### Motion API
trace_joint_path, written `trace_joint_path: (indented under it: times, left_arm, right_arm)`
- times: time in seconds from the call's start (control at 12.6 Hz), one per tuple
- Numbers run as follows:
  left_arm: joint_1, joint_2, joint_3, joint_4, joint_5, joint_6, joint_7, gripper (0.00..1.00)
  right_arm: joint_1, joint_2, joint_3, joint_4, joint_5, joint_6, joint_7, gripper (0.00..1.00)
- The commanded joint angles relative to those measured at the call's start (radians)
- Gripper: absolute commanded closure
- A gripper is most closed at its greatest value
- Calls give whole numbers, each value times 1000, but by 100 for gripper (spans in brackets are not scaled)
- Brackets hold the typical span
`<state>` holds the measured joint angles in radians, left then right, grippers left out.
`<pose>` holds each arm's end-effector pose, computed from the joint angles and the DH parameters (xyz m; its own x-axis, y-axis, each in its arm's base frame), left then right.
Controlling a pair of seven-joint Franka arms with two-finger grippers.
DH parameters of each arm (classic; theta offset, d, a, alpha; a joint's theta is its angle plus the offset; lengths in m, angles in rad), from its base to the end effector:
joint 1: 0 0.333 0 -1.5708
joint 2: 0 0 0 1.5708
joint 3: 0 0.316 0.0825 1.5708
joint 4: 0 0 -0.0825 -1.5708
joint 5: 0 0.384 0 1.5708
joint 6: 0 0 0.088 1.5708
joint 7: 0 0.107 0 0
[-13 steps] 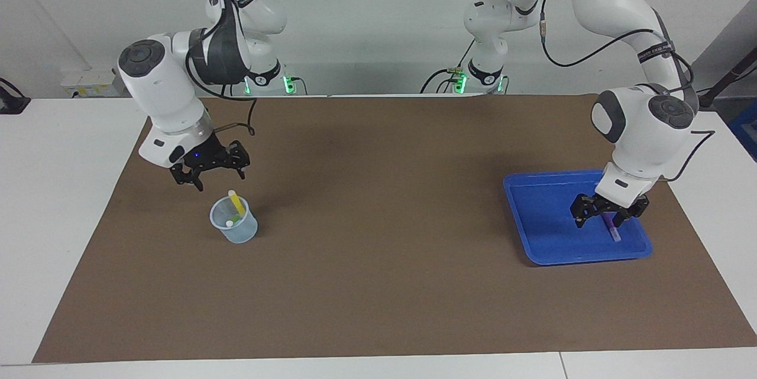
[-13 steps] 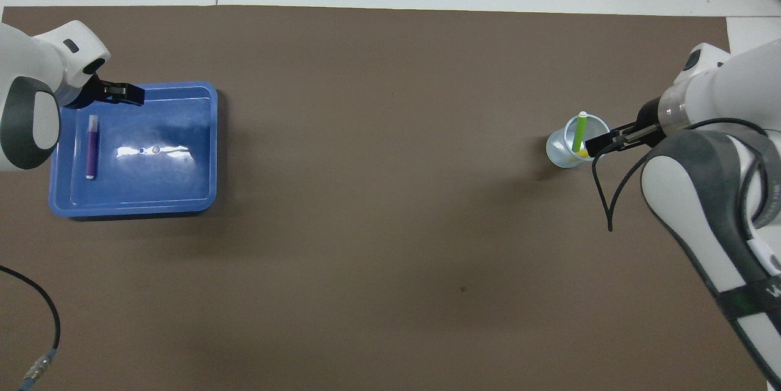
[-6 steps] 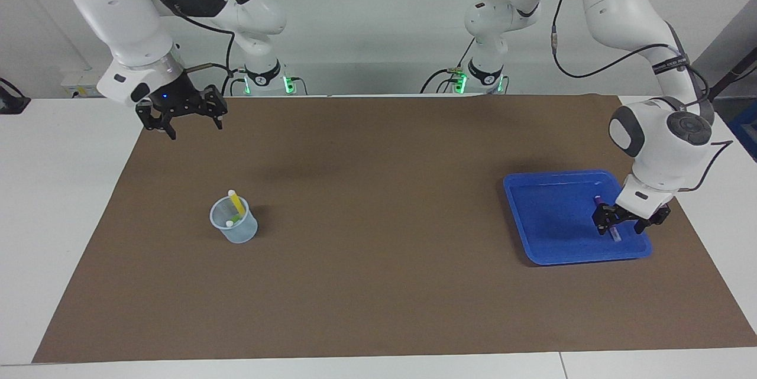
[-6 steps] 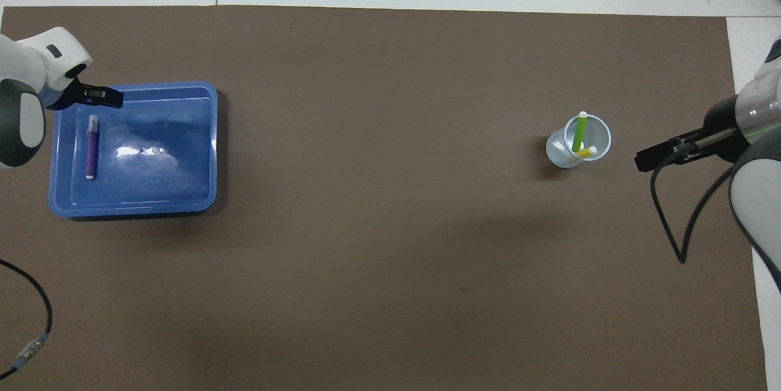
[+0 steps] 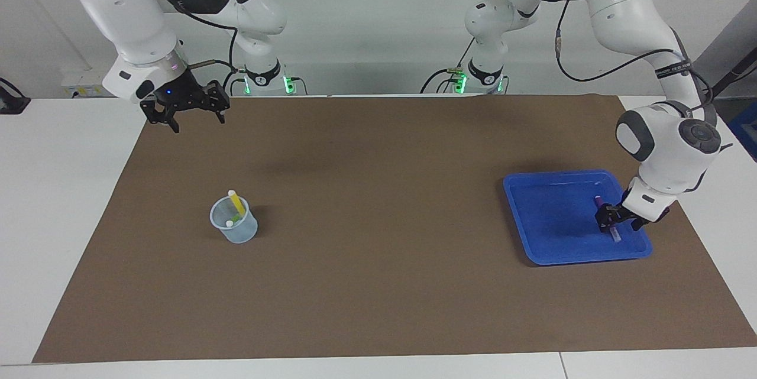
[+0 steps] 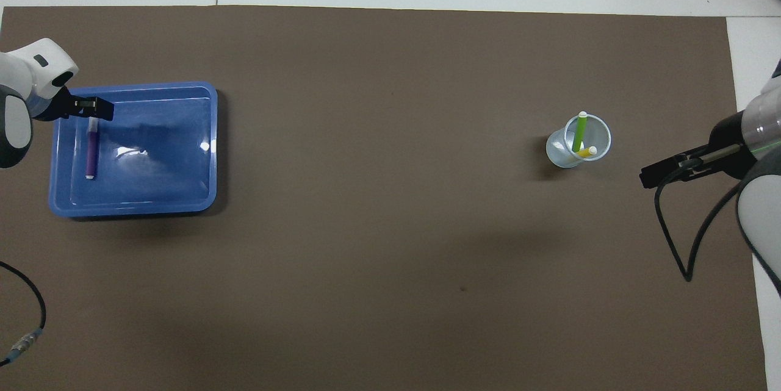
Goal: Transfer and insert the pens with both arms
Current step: 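Lower the left gripper onto the purple pen in the tray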
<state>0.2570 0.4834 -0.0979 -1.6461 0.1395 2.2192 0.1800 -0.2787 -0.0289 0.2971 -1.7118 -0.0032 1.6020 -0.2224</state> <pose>0.6759 0.1212 0.3436 0.9931 -0.0898 0.0758 -0.0830 -0.9927 -0.0879 0.5434 0.0117 0.5758 0.9678 0.2377 -0.0826 0.2380 -0.9712 -0.0068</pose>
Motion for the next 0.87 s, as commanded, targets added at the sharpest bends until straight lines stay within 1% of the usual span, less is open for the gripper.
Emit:
trace_joint_path:
  times: [0.0, 0.16, 0.32, 0.48, 0.79]
  left_arm:
    - [22, 9, -8, -1, -17, -21, 30, 17]
    - [24, 9, -6, -14, -17, -16, 30, 19]
    - [36, 4, -6, -43, -17, -13, 30, 26]
    - [44, 3, -6, -50, -15, -10, 32, 27]
    - [45, -5, -6, -90, -17, 13, 33, 33]
  right_arm:
    - [-4, -17, 11, -22, -5, 9, 23, 0]
    - [-4, -17, 11, -22, -5, 9, 23, 0]
    - [-4, -17, 11, -22, -5, 10, 23, 0]
    - [-2, -17, 11, -23, -5, 10, 23, 0]
    - [-1, -17, 16, -25, -5, 10, 23, 0]
